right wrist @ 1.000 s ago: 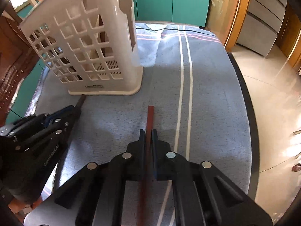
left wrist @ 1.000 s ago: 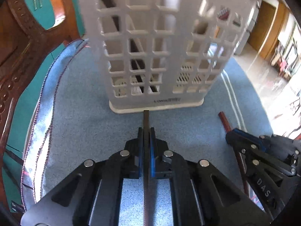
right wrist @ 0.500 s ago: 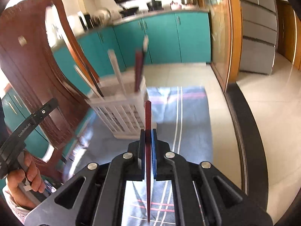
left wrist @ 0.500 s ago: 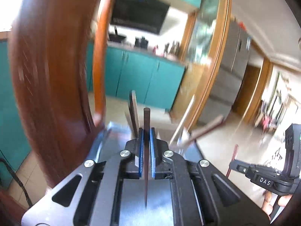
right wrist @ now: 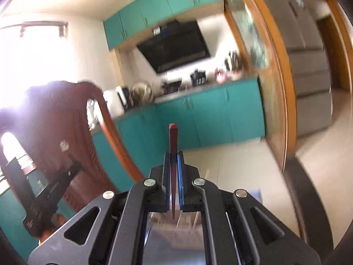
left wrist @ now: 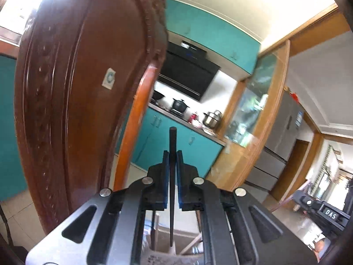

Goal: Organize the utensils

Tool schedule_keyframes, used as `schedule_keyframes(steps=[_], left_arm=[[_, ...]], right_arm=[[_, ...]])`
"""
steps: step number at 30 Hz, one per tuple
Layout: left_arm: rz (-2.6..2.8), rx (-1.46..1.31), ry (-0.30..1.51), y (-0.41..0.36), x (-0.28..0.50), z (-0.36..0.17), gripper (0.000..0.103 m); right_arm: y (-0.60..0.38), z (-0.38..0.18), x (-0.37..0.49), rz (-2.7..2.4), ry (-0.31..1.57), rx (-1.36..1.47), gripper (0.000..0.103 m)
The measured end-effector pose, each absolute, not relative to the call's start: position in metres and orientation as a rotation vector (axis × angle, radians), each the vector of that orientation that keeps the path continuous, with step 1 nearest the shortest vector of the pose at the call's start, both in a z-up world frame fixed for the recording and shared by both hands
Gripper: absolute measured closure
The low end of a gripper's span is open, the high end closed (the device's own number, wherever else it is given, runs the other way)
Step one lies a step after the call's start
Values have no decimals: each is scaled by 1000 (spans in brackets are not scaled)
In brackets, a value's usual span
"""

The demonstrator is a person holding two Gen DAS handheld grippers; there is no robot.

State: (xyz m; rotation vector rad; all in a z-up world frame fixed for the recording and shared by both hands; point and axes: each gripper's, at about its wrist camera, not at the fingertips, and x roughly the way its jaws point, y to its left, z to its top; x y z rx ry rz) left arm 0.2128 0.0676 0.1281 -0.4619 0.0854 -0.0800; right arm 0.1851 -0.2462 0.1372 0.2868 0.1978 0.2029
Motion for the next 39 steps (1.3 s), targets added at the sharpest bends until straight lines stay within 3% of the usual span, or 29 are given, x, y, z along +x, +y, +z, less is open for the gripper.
schedule_keyframes(steps=[10,18,20,21,23,27,30,31,39], left_arm=[[-85,-410,228,36,262,50,96],[-106,-394,245,34,271,28,96],[-117,-395,247,35,270,24,86],[-133,-403,253,37,269,22,73],[-143,-410,245,39,264,19,67],[-139,-356,213,38,245,24,47],[-150,-290,225,32,225,20,29],[-145,-259,242,28,217,14,23],[-61,-58,281,4,162,-10,12]], right_arm=[[-214,69,240,150,337,159,97],[-204,51,254,146,366,141,96],[-201,46,256,129,375,129,95],[-199,44,256,121,374,128,90],[-200,42,252,119,368,141,76],[-212,54,209,109,257,168,66],[-225,62,158,63,143,164,32],[-229,60,145,40,123,161,27],[-244,-20,117,-84,378,129,20]])
